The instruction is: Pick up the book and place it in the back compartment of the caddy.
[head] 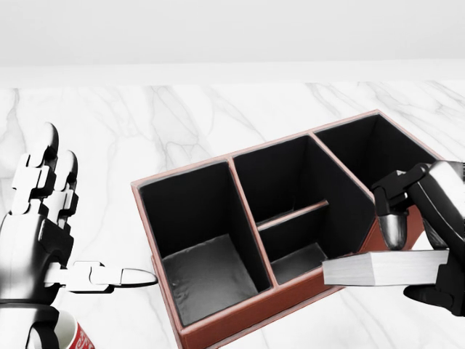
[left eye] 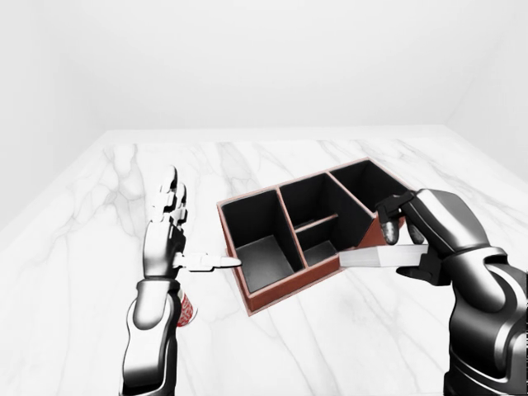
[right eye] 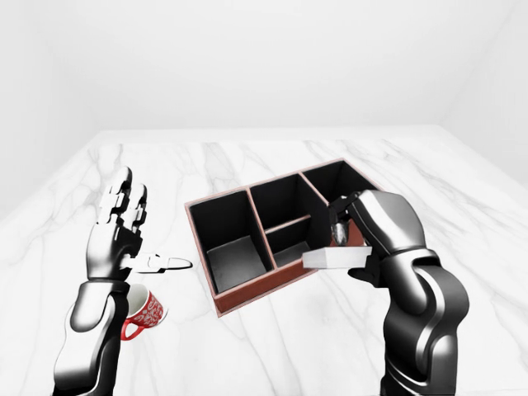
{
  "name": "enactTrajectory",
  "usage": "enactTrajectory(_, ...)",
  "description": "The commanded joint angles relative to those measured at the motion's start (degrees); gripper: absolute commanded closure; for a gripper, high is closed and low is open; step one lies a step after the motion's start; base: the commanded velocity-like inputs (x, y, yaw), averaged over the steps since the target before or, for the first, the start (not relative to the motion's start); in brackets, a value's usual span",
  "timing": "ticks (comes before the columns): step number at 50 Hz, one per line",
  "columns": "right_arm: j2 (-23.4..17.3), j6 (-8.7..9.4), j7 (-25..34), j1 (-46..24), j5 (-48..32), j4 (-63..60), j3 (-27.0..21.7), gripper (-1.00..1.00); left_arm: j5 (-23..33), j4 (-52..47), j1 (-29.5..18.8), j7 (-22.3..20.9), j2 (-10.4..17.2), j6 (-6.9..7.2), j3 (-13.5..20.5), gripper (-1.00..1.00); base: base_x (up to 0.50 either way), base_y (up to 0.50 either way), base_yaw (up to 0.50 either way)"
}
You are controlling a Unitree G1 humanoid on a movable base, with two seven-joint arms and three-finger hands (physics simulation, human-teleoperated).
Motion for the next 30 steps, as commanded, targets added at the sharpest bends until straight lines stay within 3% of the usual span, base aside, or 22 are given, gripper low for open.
enactTrajectory(1,-0.1,-0.01,0.0,-3.7,-2.3,0.7,2.8,1.00,0.0,0.0,0.0,0.0,0.0,0.00,0.0,-1.00,0.00,0.00,0.00)
enactTrajectory(30,1.9,-0.01,0.0,-13.0,-7.1,5.3,10.4,1.00,-0.2,-0.4,-0.2,0.0,0.1,0.00,0.2,-1.00,0.00,0.00,0.00)
